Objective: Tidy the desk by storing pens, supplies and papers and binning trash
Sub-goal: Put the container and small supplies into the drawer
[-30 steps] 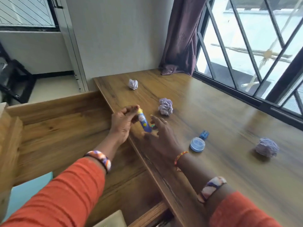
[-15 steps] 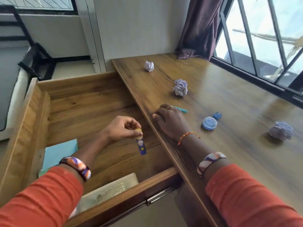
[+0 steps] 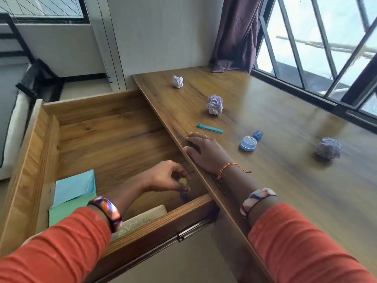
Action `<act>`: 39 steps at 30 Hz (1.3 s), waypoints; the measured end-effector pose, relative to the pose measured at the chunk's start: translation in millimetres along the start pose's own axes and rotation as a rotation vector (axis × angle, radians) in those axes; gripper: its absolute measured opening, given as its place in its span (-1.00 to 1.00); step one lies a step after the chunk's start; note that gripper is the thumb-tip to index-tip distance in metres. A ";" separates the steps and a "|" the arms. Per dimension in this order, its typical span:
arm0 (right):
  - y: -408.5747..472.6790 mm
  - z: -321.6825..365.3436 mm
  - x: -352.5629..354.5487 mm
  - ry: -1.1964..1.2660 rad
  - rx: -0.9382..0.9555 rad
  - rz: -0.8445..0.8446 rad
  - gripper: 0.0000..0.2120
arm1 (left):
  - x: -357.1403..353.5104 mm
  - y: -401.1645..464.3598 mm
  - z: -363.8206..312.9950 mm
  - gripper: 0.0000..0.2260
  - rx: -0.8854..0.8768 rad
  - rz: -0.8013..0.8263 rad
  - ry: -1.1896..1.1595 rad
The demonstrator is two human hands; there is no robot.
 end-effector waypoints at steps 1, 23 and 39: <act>-1.3 0.0 0.0 0.000 0.001 -0.003 -0.58 | -0.1 -0.6 -1.1 -0.75 -0.009 -0.001 0.013; -38.4 -34.6 35.9 -0.315 0.077 -0.407 -0.56 | 50.2 4.7 -51.0 -0.74 -0.127 -0.024 0.180; -57.5 -76.9 80.5 0.063 -0.409 -0.794 -0.72 | 33.9 104.4 -61.5 -0.83 -0.237 -0.435 0.546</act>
Point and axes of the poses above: each hand's wrist, its own y-axis towards the middle knuckle, its own x-axis out of the back of the hand, z = x × y, the point moved 3 cm from there along y, towards the middle knuckle, and after that the axes turned 11 degrees about -z, right-handed, at the moved point
